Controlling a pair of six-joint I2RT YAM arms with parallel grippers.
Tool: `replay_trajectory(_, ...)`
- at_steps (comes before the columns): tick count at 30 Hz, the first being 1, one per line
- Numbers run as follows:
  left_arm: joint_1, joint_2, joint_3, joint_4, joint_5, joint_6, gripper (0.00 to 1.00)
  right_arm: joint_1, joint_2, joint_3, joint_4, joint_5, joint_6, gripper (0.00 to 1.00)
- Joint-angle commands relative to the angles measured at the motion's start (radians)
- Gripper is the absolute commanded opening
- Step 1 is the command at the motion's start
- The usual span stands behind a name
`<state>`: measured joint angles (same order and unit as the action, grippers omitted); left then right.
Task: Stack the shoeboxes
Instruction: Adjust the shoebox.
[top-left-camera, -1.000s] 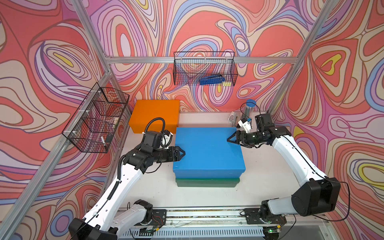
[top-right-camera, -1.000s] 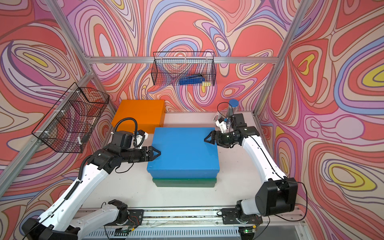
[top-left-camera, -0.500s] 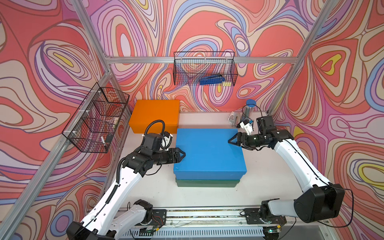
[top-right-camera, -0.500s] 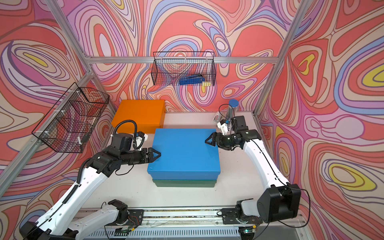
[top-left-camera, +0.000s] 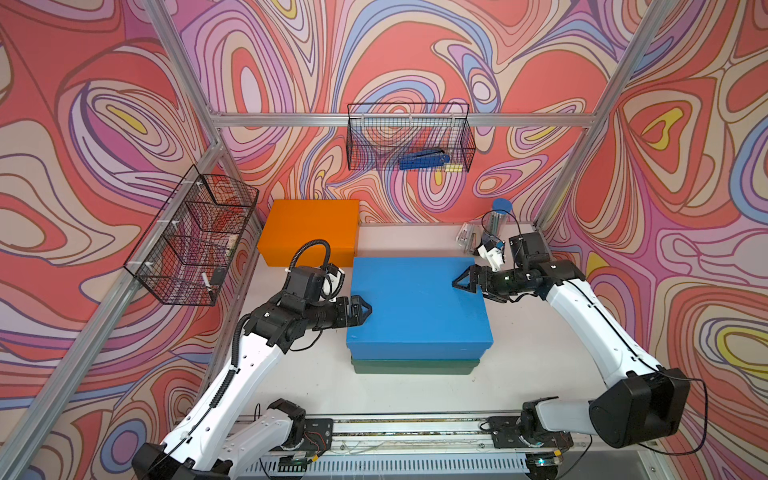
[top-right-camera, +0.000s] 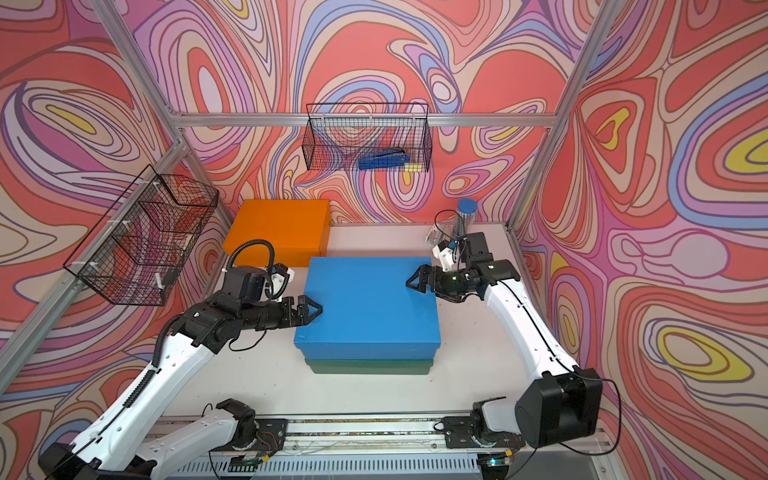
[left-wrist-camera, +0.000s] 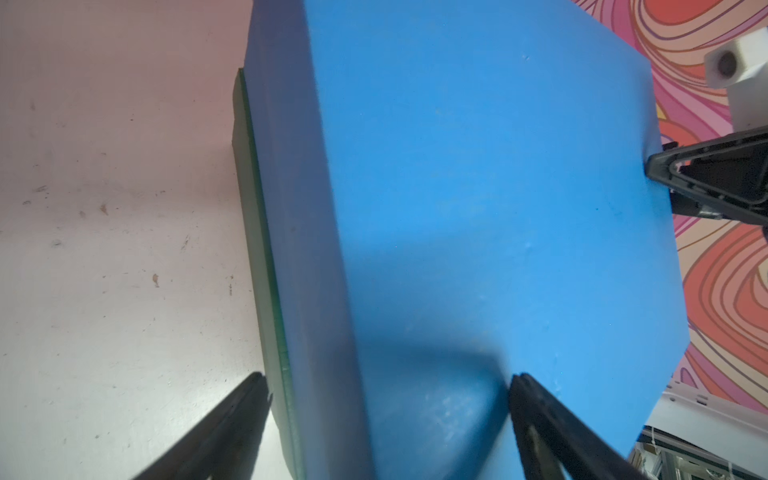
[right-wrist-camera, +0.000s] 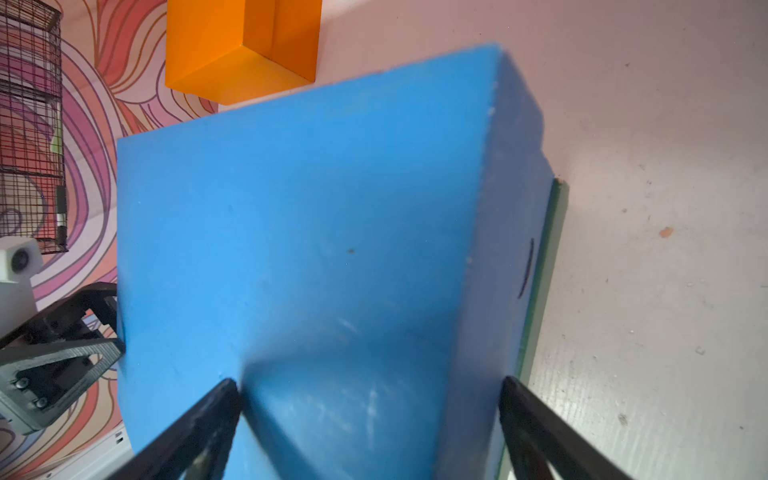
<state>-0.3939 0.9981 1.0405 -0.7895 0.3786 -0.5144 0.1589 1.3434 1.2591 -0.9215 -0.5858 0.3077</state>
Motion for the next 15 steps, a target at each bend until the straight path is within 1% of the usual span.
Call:
replay_trajectory(1,0.007,-0.028,0.06,-0.11,-0.08,0.047,1.0,0.007,-0.022,0.051,-0.066,0.093,-0.028,0.98)
replay_trajectory(4,0.059,-0.018,0.13,-0.161,-0.089,0.079,1.0,0.008,0.001,0.131,-0.11,0.124,-0.055,0.98)
replay_trajectory(6,0.112,-0.013,0.17,-0.192,-0.088,0.105,1.0,0.005,0.013,0.183,-0.138,0.15,-0.078,0.98)
replay_trajectory(9,0.2,0.002,0.214,-0.22,-0.101,0.156,1.0,-0.007,0.03,0.279,-0.182,0.223,-0.115,0.98)
replay_trajectory(13,0.274,0.076,0.269,-0.219,-0.17,0.191,1.0,-0.05,0.07,0.376,-0.194,0.257,-0.151,0.98)
replay_trajectory(15,0.293,0.152,0.306,-0.204,-0.232,0.182,1.0,-0.075,0.108,0.398,-0.186,0.259,-0.164,0.98)
